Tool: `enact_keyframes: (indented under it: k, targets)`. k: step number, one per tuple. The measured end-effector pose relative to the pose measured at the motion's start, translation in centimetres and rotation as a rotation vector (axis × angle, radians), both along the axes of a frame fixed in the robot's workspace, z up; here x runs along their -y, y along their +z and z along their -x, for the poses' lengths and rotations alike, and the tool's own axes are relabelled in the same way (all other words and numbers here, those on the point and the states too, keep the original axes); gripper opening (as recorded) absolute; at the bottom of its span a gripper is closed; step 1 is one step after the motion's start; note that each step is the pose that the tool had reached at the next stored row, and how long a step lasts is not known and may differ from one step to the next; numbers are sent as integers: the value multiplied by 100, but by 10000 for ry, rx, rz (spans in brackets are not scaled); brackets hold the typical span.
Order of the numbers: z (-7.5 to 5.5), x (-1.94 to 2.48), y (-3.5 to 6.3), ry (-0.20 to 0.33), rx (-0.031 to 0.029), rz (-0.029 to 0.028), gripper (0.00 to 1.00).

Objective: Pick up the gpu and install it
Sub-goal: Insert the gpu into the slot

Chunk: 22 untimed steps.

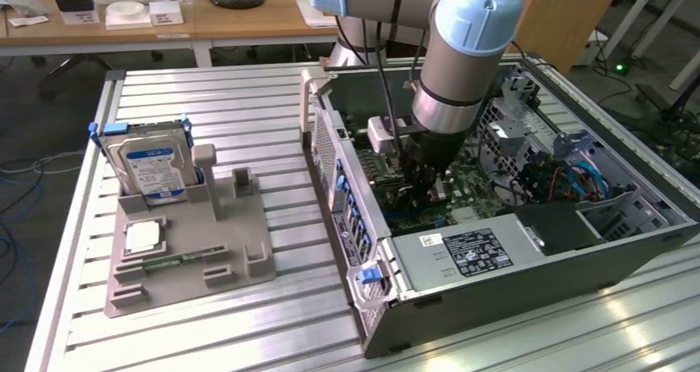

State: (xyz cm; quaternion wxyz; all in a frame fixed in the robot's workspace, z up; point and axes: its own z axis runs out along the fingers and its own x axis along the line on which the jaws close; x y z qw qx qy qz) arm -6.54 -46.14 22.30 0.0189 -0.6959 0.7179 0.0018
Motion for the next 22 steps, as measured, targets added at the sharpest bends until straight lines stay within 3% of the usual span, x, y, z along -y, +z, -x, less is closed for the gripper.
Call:
enact_keyframes:
  k: [22]
  targets:
    - [25,-7,-33,3,-1,8,28]
